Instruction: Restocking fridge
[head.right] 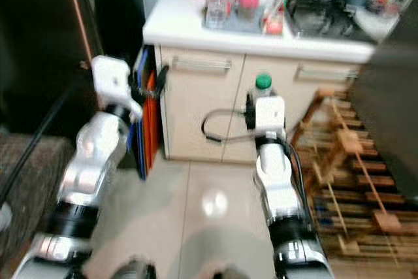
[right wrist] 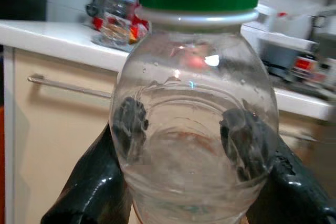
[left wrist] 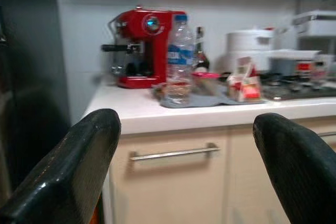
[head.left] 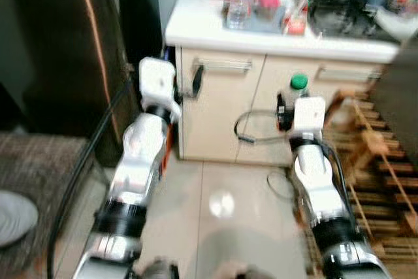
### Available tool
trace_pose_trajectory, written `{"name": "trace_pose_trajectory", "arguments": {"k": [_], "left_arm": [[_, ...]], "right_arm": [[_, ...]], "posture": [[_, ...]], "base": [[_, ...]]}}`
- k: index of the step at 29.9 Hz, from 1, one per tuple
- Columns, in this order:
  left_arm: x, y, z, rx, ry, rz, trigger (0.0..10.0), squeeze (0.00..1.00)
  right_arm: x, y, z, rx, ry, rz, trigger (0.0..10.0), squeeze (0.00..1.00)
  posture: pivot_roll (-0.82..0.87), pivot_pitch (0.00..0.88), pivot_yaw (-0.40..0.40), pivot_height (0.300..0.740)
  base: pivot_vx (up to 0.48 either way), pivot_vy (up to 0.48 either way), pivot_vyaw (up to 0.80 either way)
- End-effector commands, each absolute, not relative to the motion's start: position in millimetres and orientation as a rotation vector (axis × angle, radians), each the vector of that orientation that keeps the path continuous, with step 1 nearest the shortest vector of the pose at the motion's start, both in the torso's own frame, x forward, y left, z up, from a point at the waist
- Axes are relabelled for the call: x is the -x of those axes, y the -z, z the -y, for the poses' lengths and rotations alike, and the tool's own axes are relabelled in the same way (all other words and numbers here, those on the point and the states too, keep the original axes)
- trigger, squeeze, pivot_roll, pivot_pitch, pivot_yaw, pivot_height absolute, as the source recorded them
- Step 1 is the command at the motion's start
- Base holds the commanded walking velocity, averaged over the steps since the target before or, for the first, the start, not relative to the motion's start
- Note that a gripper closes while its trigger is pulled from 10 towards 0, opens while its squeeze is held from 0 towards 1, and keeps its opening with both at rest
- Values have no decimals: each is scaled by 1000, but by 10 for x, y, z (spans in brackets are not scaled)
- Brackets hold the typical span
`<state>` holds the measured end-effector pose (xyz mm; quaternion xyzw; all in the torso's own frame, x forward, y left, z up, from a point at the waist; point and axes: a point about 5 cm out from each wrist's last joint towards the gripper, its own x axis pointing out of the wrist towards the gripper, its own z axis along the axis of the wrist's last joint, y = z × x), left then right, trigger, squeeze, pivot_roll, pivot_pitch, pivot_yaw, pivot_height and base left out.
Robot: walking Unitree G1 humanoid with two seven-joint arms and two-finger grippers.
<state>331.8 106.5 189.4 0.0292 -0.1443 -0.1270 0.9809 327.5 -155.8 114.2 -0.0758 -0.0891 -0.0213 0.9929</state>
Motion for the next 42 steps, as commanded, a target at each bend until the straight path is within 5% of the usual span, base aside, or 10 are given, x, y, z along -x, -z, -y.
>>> {"name": "trace_pose_trajectory", "arguments": {"k": [1, 11, 27, 42], "left_arm": [[-3325, -1914, -1101, -76, 241, 300, 10000, 0], [-3357, -1694, -1154, -69, 223, 200, 10000, 0], [-2954, -110, -1673, -143, 58, -415, 10000, 0], [-2689, 281, -1528, -202, 217, -623, 10000, 0]], "right_arm": [[-3312, -1219, 1549, 134, 44, 204, 0, 220], [-3325, -1050, 1585, 98, 53, 99, 0, 208], [-3018, -134, 1908, 69, 158, -374, 0, 208], [-2691, 230, 2023, 65, 197, -586, 0, 212]], "posture": [[-38, 0, -47, 740], [-37, 0, -43, 740], [-38, 0, -30, 740], [-47, 0, -17, 740]], "base": [[-266, 0, 0], [-158, 0, -138], [0, 0, -673], [20, 0, -673]]}}
